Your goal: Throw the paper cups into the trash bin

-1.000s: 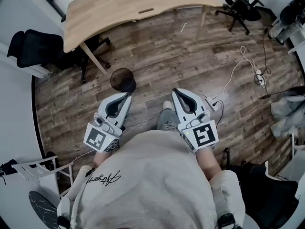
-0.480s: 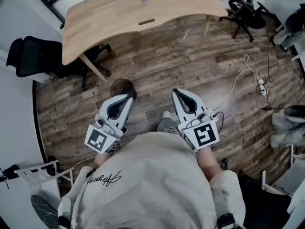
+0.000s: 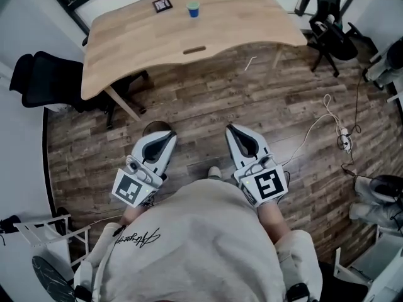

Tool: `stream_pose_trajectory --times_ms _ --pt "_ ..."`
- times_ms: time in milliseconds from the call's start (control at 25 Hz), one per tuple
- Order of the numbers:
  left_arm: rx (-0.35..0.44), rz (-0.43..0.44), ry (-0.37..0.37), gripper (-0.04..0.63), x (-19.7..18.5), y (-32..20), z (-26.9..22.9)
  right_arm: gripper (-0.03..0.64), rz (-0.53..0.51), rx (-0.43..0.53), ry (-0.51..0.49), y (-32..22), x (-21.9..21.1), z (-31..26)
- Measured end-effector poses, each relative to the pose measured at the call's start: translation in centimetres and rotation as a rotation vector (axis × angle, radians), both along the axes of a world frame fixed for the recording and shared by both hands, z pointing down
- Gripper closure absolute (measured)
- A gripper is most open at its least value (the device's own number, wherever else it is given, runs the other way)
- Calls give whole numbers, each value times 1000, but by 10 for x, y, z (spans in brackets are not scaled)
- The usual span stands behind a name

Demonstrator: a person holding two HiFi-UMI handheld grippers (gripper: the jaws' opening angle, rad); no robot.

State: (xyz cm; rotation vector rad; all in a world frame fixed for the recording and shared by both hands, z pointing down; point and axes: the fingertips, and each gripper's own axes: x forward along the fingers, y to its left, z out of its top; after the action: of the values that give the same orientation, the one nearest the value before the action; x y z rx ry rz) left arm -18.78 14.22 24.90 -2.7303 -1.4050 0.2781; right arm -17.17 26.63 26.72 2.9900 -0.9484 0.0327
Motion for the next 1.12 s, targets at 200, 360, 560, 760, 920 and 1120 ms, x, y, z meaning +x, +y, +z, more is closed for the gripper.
stream_pose_trajectory --times_ms 200,360,560,760,920,1120 --pt "-2 -38 20 592 33 20 1 607 -65 3 -4 15 39 3" --pt "-1 -64 16 592 51 33 5 607 -102 -5 4 24 59 1" --pt "12 -49 11 592 55 43 7 607 -123 15 0 22 65 6" --pt "-1 -40 7 592 61 47 9 607 -127 13 -7 21 67 12" --pt "3 -34 7 592 59 52 12 607 -121 9 -22 27 62 17" --pt "-6 -30 0 592 59 51 14 607 -117 8 -26 25 65 22"
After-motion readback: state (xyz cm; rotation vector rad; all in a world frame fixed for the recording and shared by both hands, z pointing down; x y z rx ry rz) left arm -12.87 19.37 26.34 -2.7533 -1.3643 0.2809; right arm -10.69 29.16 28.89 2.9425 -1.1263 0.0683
